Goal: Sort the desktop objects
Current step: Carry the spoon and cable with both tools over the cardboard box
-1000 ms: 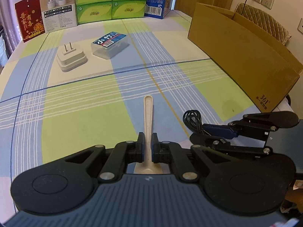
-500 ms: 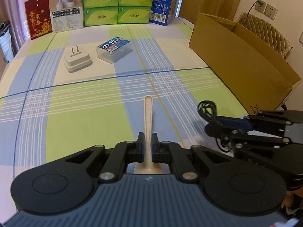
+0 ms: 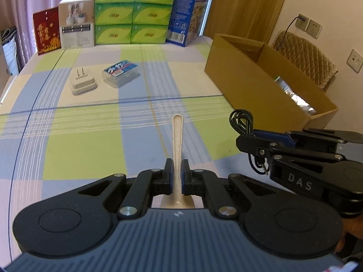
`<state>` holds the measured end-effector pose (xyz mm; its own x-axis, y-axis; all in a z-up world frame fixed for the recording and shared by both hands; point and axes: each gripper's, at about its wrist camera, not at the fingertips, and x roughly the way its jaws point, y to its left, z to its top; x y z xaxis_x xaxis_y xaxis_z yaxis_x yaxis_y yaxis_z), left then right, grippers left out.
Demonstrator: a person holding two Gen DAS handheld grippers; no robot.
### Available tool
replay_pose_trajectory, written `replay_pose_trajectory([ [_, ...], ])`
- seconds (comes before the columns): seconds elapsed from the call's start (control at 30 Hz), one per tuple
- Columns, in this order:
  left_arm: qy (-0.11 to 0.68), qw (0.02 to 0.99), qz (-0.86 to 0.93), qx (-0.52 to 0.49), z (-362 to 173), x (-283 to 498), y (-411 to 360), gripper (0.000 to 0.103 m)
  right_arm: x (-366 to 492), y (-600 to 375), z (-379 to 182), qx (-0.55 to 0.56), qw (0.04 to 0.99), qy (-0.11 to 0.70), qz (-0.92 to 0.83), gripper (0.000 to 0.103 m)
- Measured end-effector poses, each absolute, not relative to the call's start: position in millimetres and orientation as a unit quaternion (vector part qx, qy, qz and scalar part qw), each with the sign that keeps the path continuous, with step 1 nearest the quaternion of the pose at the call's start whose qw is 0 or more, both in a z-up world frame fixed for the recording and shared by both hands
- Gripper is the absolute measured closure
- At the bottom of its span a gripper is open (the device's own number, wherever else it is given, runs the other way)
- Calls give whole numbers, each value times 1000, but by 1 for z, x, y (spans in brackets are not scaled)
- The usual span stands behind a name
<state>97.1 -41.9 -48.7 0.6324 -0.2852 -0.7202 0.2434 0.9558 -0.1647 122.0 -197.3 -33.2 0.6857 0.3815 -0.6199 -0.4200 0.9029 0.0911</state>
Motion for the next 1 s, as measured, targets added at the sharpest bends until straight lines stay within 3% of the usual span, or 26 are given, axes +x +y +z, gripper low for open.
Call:
replay_pose_trajectory([
  [0.63, 367, 913, -175, -27, 7, 79, -91, 100, 100, -256, 19, -4, 935, 299, 193, 89],
  [1.0, 355, 903, -236, -48, 36, 95, -164, 100, 112, -334, 50, -6, 951, 281, 131, 89],
])
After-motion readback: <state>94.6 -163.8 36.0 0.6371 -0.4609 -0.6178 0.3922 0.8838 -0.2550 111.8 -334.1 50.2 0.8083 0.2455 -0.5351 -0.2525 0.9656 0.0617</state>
